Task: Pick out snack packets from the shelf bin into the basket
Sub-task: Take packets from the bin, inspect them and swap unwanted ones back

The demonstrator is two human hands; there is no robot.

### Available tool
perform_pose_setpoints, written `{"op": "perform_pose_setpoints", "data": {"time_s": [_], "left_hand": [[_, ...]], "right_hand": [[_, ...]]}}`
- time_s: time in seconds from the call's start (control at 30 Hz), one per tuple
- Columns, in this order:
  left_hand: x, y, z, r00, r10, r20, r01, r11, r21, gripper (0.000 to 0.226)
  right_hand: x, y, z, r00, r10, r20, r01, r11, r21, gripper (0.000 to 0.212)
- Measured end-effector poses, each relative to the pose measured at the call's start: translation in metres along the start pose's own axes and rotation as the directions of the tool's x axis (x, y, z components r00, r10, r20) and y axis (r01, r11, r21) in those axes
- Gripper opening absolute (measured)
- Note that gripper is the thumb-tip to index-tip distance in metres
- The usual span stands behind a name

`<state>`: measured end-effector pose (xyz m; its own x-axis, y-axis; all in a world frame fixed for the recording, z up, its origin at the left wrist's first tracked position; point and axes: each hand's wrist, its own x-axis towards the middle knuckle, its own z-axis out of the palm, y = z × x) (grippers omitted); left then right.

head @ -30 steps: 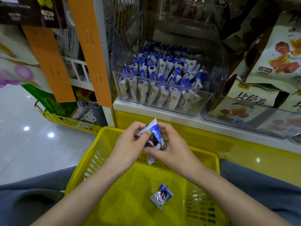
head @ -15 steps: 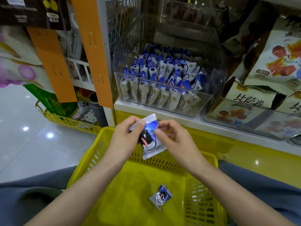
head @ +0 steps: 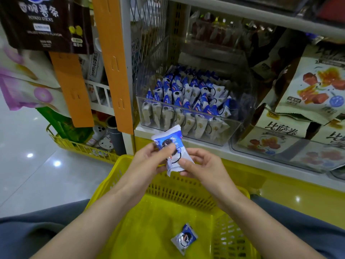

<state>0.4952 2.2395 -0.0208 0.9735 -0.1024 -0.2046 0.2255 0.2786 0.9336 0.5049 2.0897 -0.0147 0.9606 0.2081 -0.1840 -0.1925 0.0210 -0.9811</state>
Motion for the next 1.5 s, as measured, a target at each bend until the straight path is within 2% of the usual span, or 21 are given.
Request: {"op": "perform_pose_setpoints", "data": {"time_s": [0.1, 0.2, 0.33, 0.4, 0.47, 0.5, 0.57, 0.67, 0.77, 0.83, 0.97, 1.1, 1.23, 1.27, 1.33, 1.43, 1.5], "left_hand": [[-0.003, 0.0, 0.004, 0.995, 0.061, -0.079, -0.05, 0.991, 0.128, 0.022], [-0.003, 0.006, 0.004, 0.984, 0.147, -0.104, -0.126, 0.975, 0.181, 0.013], [-0.001, 0.021, 0.001, 0.967, 0.234, -0.102, -0.216, 0.962, 0.165, 0.016], [0.002, 0.029, -0.004, 0.953, 0.275, -0.131, -0.254, 0.955, 0.154, 0.018], [0.005, 0.036, -0.007, 0.946, 0.284, -0.156, -0.263, 0.954, 0.141, 0.018], [0.007, 0.039, -0.008, 0.945, 0.283, -0.163, -0.263, 0.955, 0.138, 0.018], [0.009, 0.042, -0.009, 0.945, 0.279, -0.172, -0.257, 0.956, 0.141, 0.016], [0.011, 0.044, -0.008, 0.949, 0.258, -0.18, -0.235, 0.961, 0.144, 0.019], [0.013, 0.046, -0.008, 0.951, 0.249, -0.183, -0.224, 0.963, 0.149, 0.021], [0.014, 0.047, -0.009, 0.95, 0.25, -0.187, -0.223, 0.963, 0.154, 0.02], [0.016, 0.047, -0.01, 0.954, 0.237, -0.186, -0.208, 0.965, 0.163, 0.024], [0.015, 0.046, -0.009, 0.959, 0.227, -0.172, -0.199, 0.966, 0.163, 0.025], [0.015, 0.044, -0.007, 0.973, 0.179, -0.147, -0.163, 0.98, 0.118, 0.016], [0.015, 0.043, -0.007, 0.976, 0.159, -0.15, -0.144, 0.984, 0.104, 0.013], [0.015, 0.041, -0.005, 0.979, 0.116, -0.168, -0.106, 0.992, 0.073, 0.008], [0.016, 0.04, -0.004, 0.983, 0.035, -0.18, -0.039, 0.999, -0.019, 0.006], [0.016, 0.04, -0.002, 0.988, -0.033, -0.15, 0.014, 0.992, -0.126, 0.01]], "right_hand": [[-0.002, 0.0, 0.003, 1.0, -0.027, 0.001, 0.027, 0.999, -0.036, 0.018], [-0.004, -0.003, 0.005, 0.989, -0.144, -0.016, 0.137, 0.966, -0.217, 0.012], [-0.002, -0.028, 0.0, 0.908, -0.413, 0.065, 0.377, 0.744, -0.551, 0.018], [0.01, -0.049, -0.005, 0.837, -0.545, 0.053, 0.459, 0.646, -0.61, 0.022], [0.035, -0.072, -0.014, 0.781, -0.624, 0.001, 0.466, 0.582, -0.667, 0.019], [0.052, -0.082, -0.017, 0.77, -0.637, -0.023, 0.437, 0.554, -0.709, 0.018], [0.089, -0.097, -0.024, 0.807, -0.588, -0.062, 0.305, 0.503, -0.809, 0.019], [0.134, -0.099, -0.037, 0.888, -0.443, -0.128, 0.069, 0.402, -0.913, 0.027], [0.155, -0.095, -0.044, 0.928, -0.279, -0.247, -0.13, 0.379, -0.916, 0.033], [0.161, -0.095, -0.044, 0.938, -0.194, -0.288, -0.209, 0.347, -0.914, 0.038], [0.167, -0.1, -0.043, 0.948, -0.093, -0.304, -0.275, 0.239, -0.931, 0.042], [0.168, -0.101, -0.046, 0.948, -0.064, -0.313, -0.277, 0.326, -0.904, 0.044], [0.168, -0.098, -0.046, 0.924, -0.176, -0.34, -0.179, 0.587, -0.79, 0.035], [0.166, -0.099, -0.046, 0.917, -0.22, -0.331, -0.133, 0.615, -0.778, 0.034], [0.16, -0.103, -0.047, 0.892, -0.348, -0.289, -0.02, 0.609, -0.793, 0.029], [0.138, -0.12, -0.039, 0.781, -0.59, -0.205, 0.211, 0.557, -0.803, 0.024], [0.118, -0.134, -0.025, 0.739, -0.643, -0.201, 0.302, 0.583, -0.754, 0.018]]}}
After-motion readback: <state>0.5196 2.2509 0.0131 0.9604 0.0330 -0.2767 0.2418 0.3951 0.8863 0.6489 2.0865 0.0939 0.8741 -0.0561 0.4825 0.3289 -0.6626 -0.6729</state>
